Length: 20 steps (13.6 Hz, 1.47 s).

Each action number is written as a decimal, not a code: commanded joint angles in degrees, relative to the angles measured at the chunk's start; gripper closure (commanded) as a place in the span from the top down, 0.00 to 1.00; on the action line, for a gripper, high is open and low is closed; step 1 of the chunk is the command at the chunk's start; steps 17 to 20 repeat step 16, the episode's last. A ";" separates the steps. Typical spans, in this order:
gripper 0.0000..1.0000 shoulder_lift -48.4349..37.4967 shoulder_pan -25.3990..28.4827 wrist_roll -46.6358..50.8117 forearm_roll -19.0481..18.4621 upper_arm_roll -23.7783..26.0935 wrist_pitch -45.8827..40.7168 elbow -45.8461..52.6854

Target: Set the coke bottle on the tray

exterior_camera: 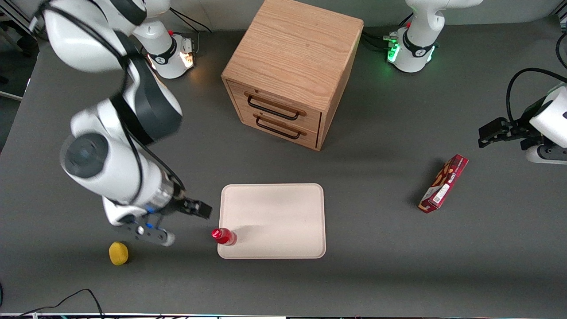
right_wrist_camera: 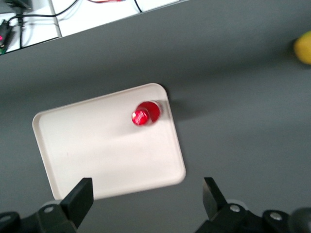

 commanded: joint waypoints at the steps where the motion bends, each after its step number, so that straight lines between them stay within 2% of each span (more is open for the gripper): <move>1: 1.00 -15.10 -2.88 -6.92 1.11 -4.61 0.64 -17.24; 3: 1.00 -21.43 -3.33 -11.31 6.47 -10.75 1.08 -22.44; 5: 1.00 -30.90 -3.50 -15.99 9.56 -15.60 1.60 -31.64; 7: 1.00 -38.65 -4.38 -18.88 10.44 -17.46 3.18 -40.26; 10: 1.00 -46.58 -4.47 -19.87 15.44 -20.37 6.96 -49.77; 20: 1.00 -46.16 -4.73 -21.10 15.37 -20.19 3.28 -49.10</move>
